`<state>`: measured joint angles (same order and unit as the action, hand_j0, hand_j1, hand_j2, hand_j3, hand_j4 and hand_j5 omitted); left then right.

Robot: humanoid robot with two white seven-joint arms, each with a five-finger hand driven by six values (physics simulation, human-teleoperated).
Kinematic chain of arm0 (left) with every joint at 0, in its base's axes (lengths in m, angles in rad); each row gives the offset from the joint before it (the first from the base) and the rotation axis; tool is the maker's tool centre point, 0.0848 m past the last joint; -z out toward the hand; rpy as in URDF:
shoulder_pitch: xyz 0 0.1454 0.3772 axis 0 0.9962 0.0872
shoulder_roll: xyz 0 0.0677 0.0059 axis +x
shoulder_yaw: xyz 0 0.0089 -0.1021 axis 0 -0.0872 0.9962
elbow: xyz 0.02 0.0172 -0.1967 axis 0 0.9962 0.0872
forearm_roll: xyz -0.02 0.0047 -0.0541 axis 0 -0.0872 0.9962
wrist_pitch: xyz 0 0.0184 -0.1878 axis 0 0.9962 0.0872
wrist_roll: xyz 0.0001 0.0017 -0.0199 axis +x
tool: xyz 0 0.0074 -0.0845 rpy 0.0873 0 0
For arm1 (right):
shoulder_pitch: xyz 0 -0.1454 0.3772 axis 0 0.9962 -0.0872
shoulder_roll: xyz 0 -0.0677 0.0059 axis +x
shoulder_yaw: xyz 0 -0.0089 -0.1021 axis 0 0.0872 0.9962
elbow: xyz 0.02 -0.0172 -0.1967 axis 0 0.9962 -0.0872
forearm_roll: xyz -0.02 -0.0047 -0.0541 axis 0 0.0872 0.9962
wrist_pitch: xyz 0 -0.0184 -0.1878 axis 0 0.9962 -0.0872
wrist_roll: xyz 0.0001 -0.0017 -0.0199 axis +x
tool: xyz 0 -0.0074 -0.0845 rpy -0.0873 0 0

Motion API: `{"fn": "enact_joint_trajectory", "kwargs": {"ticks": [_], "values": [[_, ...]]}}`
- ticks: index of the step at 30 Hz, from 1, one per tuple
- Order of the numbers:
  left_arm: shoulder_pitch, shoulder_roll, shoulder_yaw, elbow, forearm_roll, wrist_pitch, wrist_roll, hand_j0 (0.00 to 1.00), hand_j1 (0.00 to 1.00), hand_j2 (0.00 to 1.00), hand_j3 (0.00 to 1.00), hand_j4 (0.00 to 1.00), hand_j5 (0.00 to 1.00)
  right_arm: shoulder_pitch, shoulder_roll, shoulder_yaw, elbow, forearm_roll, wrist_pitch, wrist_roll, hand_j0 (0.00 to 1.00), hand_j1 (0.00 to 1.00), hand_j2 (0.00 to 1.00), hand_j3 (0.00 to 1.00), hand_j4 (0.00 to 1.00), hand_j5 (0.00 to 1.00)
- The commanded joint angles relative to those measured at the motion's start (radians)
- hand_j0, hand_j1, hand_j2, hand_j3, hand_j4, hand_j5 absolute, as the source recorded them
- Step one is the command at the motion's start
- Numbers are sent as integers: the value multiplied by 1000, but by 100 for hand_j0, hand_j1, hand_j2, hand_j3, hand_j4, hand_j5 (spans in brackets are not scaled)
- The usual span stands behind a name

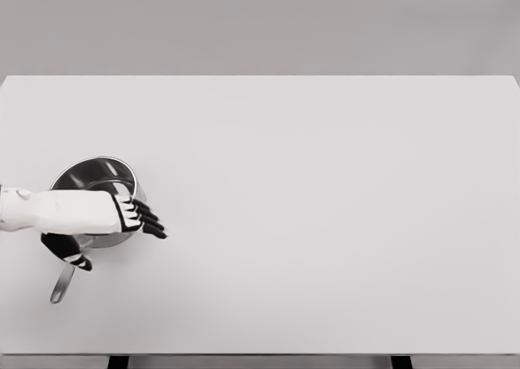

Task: Rotate pot handle

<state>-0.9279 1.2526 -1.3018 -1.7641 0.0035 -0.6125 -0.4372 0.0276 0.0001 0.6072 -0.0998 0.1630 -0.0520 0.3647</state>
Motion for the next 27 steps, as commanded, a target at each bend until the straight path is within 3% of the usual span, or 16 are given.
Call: {"fn": "enact_joint_trajectory", "kwargs": {"ticks": [1, 27], "values": [[0, 19, -1, 0, -14, 2, 0, 100, 100, 100, 100, 100, 100, 0, 0, 0, 0, 0, 0, 0, 100, 100, 100, 100, 100, 100], [-57, 93, -1, 2, -46, 2, -9, 100, 100, 100, 100, 100, 100, 0, 0, 0, 0, 0, 0, 0, 100, 100, 100, 100, 100, 100]]}}
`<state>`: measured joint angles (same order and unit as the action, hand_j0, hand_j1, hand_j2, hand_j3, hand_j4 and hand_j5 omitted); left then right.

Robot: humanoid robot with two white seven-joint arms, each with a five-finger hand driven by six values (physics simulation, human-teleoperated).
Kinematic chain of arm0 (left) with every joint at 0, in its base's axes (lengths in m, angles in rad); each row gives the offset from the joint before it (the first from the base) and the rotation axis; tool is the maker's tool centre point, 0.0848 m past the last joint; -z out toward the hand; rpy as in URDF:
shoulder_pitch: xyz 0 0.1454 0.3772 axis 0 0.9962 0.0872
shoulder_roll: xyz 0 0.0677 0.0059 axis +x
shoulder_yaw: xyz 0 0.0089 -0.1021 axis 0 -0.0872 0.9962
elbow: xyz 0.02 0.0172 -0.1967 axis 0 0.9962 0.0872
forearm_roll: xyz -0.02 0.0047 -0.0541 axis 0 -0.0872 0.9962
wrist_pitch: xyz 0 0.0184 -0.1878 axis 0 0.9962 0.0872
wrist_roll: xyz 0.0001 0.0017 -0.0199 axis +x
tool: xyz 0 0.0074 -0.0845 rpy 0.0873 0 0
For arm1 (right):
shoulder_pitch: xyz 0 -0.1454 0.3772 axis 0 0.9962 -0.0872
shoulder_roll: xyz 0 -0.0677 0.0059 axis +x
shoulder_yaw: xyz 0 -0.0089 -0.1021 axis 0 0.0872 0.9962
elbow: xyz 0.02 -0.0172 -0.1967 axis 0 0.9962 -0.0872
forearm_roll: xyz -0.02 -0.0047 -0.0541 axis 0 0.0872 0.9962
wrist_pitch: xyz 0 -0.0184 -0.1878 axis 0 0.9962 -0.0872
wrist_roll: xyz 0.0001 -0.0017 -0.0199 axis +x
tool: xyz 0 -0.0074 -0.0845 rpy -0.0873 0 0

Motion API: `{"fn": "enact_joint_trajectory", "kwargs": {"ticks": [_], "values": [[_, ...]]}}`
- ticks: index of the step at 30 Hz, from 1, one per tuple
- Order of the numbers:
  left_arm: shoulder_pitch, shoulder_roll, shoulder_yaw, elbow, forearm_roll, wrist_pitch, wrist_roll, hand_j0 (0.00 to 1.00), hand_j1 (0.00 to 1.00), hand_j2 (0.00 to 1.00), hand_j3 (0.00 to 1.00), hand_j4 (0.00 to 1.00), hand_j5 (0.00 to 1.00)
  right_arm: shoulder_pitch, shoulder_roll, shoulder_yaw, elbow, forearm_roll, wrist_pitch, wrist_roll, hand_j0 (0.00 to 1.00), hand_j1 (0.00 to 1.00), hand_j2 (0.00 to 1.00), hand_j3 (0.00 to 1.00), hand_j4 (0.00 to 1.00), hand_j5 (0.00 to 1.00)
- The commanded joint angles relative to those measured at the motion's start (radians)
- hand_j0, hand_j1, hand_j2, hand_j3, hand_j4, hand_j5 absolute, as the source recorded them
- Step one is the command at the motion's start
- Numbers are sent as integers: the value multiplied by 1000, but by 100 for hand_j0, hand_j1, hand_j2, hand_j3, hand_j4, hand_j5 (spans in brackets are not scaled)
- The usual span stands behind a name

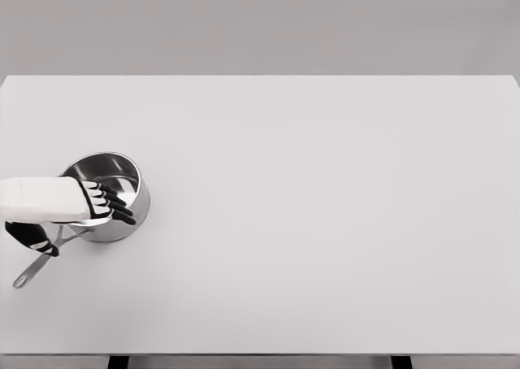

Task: Rotate pot handle

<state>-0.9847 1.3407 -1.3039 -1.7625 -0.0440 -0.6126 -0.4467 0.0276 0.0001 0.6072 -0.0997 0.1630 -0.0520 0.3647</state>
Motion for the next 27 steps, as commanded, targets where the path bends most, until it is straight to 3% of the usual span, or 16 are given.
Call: {"fn": "enact_joint_trajectory", "kwargs": {"ticks": [1, 21, 23, 25, 27], "values": [[0, 8, 2, 0, -7, 2, 0, 100, 100, 100, 100, 100, 100, 0, 0, 0, 0, 0, 0, 0, 100, 100, 100, 100, 100, 100], [-23, 41, 2, 11, -34, 2, 0, 100, 100, 100, 100, 100, 100, 0, 0, 0, 0, 0, 0, 0, 100, 100, 100, 100, 100, 100], [-64, 58, 5, 3, -16, 2, 23, 100, 100, 100, 100, 100, 100, 0, 0, 0, 0, 0, 0, 0, 100, 100, 100, 100, 100, 100], [-66, 60, 5, 0, 52, 2, 43, 100, 100, 100, 100, 100, 100, 0, 0, 0, 0, 0, 0, 0, 100, 100, 100, 100, 100, 100], [-65, 64, 2, 0, 58, 2, 63, 100, 100, 100, 100, 100, 100, 2, 0, 0, 0, 0, 0, 0, 100, 100, 100, 100, 100, 100]]}}
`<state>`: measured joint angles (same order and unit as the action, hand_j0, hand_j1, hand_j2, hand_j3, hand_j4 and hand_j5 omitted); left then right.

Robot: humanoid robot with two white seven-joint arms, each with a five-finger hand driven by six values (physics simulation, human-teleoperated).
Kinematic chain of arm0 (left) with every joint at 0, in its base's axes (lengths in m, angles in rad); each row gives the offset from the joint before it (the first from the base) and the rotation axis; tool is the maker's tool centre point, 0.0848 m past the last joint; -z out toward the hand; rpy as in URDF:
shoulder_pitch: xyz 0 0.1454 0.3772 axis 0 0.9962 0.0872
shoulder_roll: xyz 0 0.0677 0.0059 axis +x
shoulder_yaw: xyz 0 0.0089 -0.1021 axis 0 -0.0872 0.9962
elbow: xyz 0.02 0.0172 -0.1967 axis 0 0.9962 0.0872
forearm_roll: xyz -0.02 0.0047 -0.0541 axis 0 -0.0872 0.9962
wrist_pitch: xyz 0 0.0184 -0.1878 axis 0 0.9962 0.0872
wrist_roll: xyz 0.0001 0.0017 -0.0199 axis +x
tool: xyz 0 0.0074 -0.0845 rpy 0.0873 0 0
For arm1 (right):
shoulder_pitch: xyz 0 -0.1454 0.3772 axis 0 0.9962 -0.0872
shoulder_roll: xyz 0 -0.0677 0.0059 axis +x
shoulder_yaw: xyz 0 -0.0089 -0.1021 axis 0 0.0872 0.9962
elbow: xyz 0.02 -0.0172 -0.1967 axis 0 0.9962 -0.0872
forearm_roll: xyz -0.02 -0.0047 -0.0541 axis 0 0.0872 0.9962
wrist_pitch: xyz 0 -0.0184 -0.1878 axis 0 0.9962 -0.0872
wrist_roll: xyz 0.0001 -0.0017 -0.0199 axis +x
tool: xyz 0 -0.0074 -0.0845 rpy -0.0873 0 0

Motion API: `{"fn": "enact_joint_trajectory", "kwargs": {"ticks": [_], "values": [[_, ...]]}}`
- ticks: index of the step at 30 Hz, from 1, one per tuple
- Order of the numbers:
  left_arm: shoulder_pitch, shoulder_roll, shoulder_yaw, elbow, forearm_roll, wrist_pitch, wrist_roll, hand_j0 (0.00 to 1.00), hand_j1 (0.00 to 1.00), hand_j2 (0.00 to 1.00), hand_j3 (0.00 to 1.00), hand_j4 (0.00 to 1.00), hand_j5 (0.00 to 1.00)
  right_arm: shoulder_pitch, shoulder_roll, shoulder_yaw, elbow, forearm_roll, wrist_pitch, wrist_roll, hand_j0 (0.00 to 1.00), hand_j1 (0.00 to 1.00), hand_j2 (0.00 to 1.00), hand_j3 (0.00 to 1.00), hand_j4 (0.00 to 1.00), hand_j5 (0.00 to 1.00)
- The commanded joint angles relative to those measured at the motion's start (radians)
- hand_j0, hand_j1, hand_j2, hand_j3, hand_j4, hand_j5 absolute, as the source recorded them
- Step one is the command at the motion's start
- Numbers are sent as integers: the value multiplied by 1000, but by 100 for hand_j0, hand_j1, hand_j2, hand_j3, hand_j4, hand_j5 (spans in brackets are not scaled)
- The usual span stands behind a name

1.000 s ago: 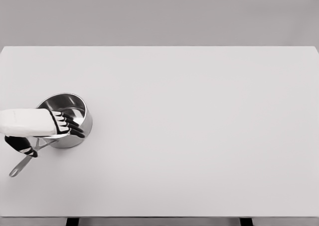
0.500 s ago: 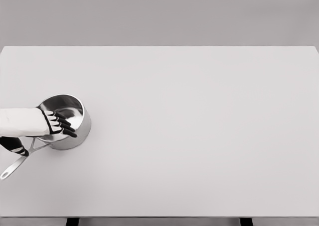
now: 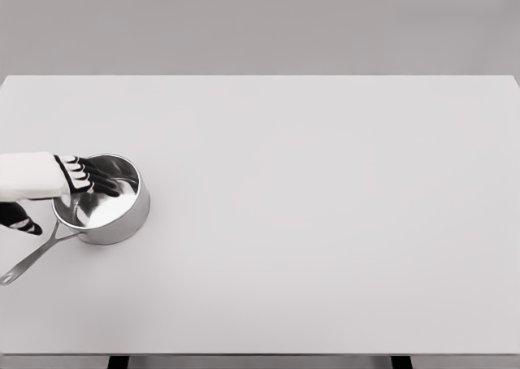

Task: Rotate pot handle

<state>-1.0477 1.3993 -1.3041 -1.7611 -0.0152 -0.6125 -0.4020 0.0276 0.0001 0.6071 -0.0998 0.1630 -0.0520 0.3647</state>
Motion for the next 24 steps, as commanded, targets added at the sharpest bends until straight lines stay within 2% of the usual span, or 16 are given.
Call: {"fn": "enact_joint_trajectory", "kwargs": {"ticks": [1, 7, 18, 24], "values": [[0, 7, -9, -1, 27, 2, 19, 100, 100, 100, 100, 100, 100, 0, 0, 0, 0, 0, 0, 0, 100, 100, 100, 100, 100, 100], [3, 21, -149, -1, 26, 2, 22, 100, 100, 100, 100, 100, 100, 0, 0, 0, 0, 0, 0, 0, 100, 100, 100, 100, 100, 100], [3, 41, -158, 5, 21, 2, 22, 100, 100, 100, 100, 100, 100, 0, 0, 0, 0, 0, 0, 0, 100, 100, 100, 100, 100, 100], [3, 40, -146, 40, 8, 2, 20, 100, 100, 100, 100, 100, 100, 0, 0, 0, 0, 0, 0, 0, 100, 100, 100, 100, 100, 100]]}}
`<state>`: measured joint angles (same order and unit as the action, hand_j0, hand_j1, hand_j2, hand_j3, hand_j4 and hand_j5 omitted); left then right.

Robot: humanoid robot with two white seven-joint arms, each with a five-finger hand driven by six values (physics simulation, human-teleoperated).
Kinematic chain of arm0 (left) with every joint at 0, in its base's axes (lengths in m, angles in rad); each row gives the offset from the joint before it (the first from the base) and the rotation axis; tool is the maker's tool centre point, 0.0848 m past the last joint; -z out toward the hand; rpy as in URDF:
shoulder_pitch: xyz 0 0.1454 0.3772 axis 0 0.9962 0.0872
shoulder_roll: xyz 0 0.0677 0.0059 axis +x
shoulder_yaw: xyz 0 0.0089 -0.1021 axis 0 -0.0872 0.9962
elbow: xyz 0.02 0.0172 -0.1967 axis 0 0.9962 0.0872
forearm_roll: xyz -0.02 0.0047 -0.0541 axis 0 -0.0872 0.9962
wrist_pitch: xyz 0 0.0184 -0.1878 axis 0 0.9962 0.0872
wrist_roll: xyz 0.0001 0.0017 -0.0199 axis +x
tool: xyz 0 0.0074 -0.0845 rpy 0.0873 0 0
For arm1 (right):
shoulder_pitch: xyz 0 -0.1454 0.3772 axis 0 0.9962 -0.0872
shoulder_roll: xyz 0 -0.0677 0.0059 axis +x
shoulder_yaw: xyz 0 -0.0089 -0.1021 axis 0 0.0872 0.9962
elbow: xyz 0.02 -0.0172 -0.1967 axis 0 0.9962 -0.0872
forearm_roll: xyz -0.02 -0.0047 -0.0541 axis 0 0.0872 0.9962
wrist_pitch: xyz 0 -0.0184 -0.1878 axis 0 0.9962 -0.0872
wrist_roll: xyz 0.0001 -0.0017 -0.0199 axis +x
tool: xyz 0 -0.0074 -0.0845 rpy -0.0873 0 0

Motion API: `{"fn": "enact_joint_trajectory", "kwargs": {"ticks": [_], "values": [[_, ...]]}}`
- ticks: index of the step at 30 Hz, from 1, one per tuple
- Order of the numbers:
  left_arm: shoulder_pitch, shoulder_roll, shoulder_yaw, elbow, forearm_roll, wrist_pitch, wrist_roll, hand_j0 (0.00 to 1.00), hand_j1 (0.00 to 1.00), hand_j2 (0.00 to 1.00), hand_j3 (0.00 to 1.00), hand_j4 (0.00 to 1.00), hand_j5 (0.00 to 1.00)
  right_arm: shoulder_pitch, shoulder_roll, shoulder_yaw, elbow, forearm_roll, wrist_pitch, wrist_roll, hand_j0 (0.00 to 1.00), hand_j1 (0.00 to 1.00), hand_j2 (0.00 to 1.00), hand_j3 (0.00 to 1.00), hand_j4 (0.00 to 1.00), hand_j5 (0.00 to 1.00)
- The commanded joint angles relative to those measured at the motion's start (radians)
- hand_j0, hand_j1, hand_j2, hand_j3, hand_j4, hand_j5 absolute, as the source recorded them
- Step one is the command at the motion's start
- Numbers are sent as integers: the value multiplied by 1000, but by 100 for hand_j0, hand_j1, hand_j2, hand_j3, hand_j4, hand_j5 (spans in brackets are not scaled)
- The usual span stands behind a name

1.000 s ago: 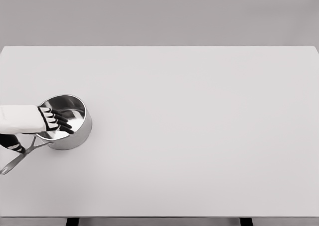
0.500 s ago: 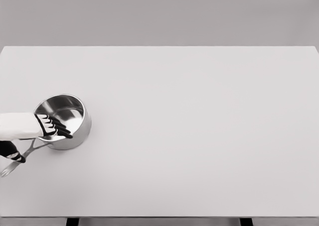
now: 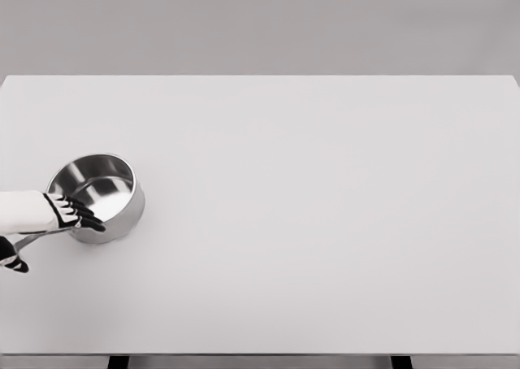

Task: Rotate pot handle

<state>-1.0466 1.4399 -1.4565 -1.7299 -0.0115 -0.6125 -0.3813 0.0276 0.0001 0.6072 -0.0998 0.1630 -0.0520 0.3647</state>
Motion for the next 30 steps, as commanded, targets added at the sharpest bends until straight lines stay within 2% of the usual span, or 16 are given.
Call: {"fn": "enact_joint_trajectory", "kwargs": {"ticks": [1, 7, 12, 15, 18, 21, 25, 28, 30], "values": [[0, -1, 8, 9, 2, 2, -1, 100, 100, 100, 100, 100, 100, 0, 0, 0, 0, 0, 0, 0, 100, 100, 100, 100, 100, 100], [-6, -12, 27, 49, -2, 2, -4, 100, 100, 100, 100, 100, 100, 0, 0, 0, 0, 0, 0, 0, 100, 100, 100, 100, 100, 100], [-12, -13, 90, 52, 7, 2, -1, 100, 100, 100, 100, 100, 100, 0, 0, 0, 0, 0, 0, 0, 100, 100, 100, 100, 100, 100], [-13, -6, 90, 61, 27, 2, 1, 100, 100, 100, 100, 100, 100, 0, 0, 0, 0, 0, 0, 0, 100, 100, 100, 100, 100, 100], [-13, 23, 87, 56, 42, 2, 99, 100, 100, 100, 100, 100, 100, 0, 0, 0, 0, 0, 0, 0, 100, 100, 100, 100, 100, 100], [-12, 82, 80, 58, 35, 2, 156, 100, 100, 100, 100, 100, 100, 0, 0, 0, 0, 0, 0, 0, 100, 100, 100, 100, 100, 100], [-12, 88, 65, 21, 41, 2, 206, 100, 100, 100, 100, 100, 100, 0, 0, 0, 0, 0, 0, 0, 100, 100, 100, 100, 100, 100], [-10, 85, 45, -33, 44, 2, 213, 100, 100, 100, 100, 100, 100, 0, 0, 0, 0, 0, 0, 0, 100, 100, 100, 100, 100, 100], [-10, 83, 45, -33, 42, 2, 213, 100, 100, 100, 100, 100, 100, 0, 0, 0, 0, 0, 0, 0, 100, 100, 100, 100, 100, 100]]}}
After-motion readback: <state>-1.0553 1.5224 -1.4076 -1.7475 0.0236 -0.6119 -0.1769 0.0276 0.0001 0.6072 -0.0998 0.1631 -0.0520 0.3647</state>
